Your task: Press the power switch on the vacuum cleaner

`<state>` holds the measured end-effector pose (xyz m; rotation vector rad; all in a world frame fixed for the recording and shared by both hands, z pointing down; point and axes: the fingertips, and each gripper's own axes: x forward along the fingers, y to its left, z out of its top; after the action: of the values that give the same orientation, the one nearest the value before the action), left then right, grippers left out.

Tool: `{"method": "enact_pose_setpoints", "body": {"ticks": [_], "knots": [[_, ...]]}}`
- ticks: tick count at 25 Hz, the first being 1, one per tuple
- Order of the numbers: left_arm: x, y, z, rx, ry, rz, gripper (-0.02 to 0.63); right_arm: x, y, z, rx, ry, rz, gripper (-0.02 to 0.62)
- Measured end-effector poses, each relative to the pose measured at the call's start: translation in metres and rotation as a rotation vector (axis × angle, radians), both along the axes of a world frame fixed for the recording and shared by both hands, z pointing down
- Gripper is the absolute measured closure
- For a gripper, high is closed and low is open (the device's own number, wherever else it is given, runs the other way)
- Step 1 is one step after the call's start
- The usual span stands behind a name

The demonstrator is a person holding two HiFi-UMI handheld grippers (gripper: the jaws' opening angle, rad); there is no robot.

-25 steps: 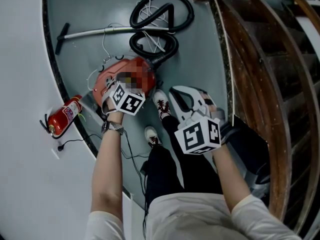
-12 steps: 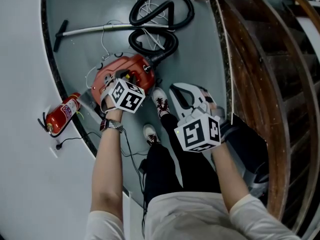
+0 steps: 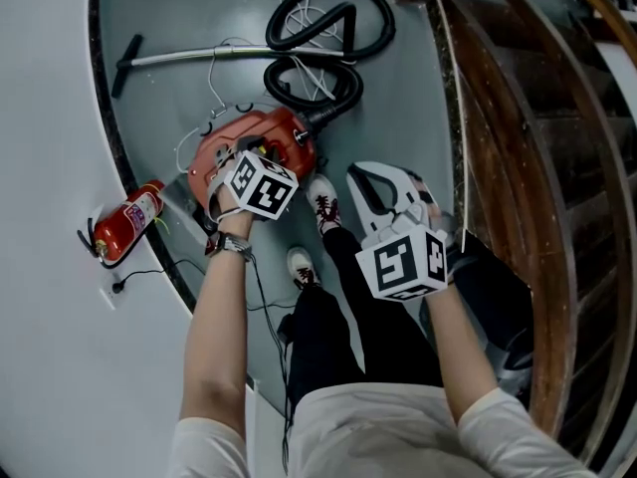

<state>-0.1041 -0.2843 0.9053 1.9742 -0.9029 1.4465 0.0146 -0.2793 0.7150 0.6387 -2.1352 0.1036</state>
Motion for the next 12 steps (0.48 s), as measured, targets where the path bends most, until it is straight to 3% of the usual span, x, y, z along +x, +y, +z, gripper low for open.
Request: {"method": "enact_pose_setpoints", "body": {"ticks": [12], "knots": [[-0.0008,0.0005,0.0036,-0.046,-0.010,-0.026,0.515,-0.0078,-0.0046,0.0006,-0.004,-0.015,0.006,0.565]]}}
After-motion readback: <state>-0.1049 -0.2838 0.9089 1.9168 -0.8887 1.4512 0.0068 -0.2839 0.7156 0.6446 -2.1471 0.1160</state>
